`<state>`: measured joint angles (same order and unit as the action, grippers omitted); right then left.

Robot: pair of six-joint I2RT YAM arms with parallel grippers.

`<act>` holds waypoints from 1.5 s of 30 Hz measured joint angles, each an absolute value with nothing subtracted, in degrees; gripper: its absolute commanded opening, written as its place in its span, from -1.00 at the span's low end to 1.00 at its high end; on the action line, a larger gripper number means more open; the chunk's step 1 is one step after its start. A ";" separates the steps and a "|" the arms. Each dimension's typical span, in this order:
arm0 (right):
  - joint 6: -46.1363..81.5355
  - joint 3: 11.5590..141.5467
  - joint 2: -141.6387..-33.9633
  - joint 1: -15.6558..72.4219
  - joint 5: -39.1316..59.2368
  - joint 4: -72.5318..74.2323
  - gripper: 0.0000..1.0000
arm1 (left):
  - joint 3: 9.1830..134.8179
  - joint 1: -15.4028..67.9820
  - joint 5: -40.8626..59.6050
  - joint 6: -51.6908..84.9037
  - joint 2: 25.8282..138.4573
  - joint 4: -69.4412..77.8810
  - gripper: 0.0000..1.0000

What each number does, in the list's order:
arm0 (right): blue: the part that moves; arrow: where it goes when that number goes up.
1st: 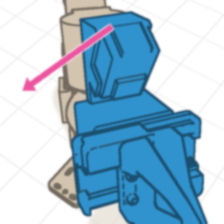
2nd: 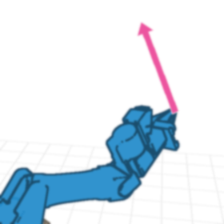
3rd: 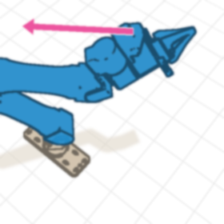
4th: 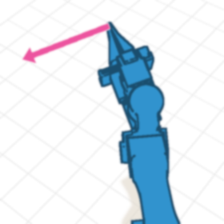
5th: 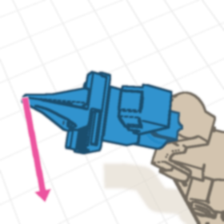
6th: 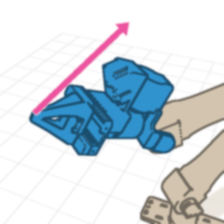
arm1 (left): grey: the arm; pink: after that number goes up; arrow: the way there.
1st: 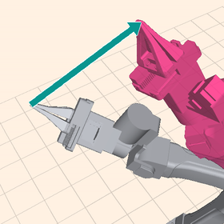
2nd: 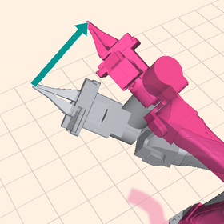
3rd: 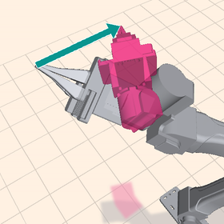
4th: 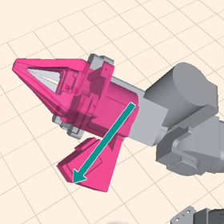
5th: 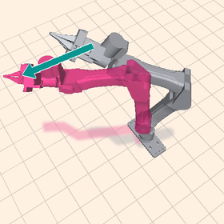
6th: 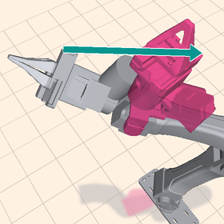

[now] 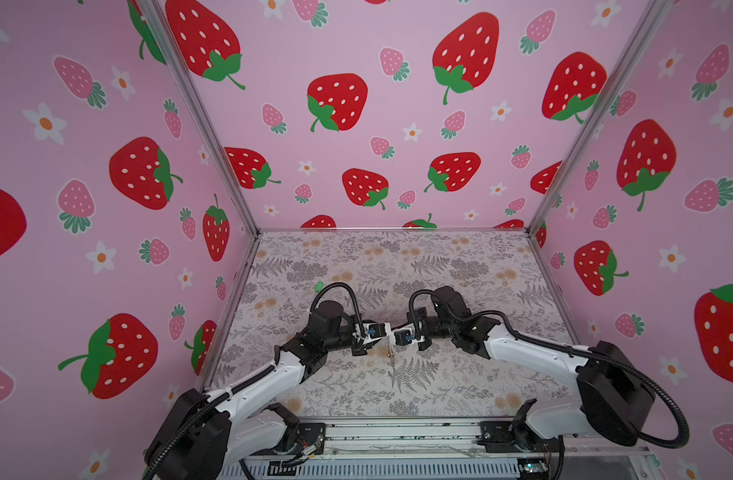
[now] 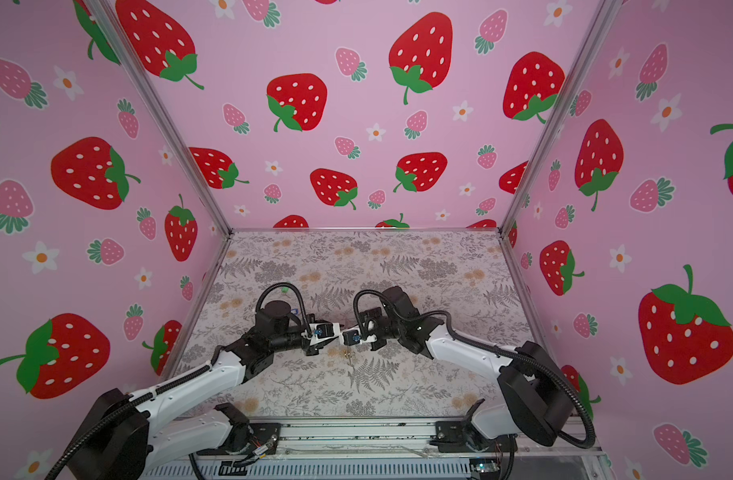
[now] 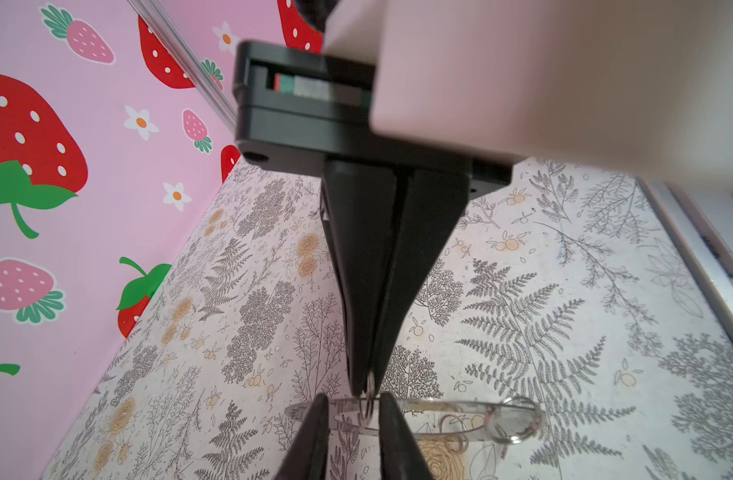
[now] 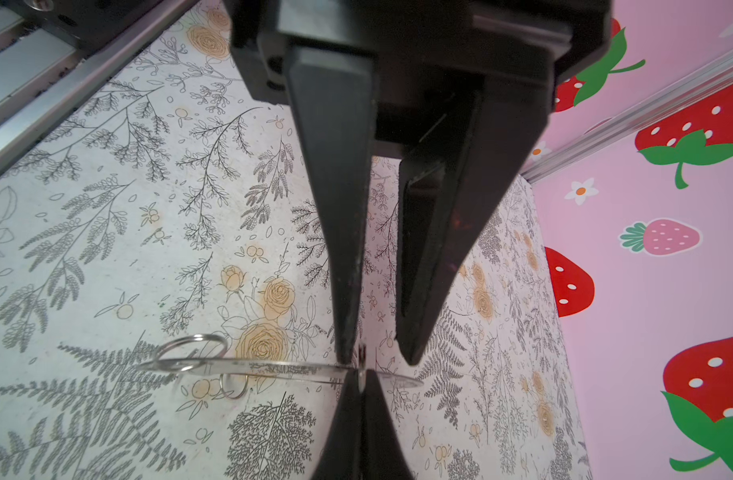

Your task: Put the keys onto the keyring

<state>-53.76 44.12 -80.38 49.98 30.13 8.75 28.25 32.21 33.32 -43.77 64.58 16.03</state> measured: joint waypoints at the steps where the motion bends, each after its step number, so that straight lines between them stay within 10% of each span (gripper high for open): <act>1: -53.58 43.83 -80.27 49.98 30.24 9.10 -1.00 | 28.25 32.21 33.47 -43.68 64.69 16.01 -0.51; 23: -49.34 40.77 -78.48 49.80 31.55 12.86 -0.99 | 27.62 32.21 36.71 -42.37 65.78 17.37 -1.00; 33: -48.01 39.66 -77.80 49.74 31.51 13.67 -0.38 | 27.62 32.21 37.52 -42.68 65.78 17.37 -1.00; 45: -39.94 30.33 -69.80 48.84 30.94 20.01 -0.48 | 27.57 31.11 41.87 -38.72 65.71 18.37 -1.00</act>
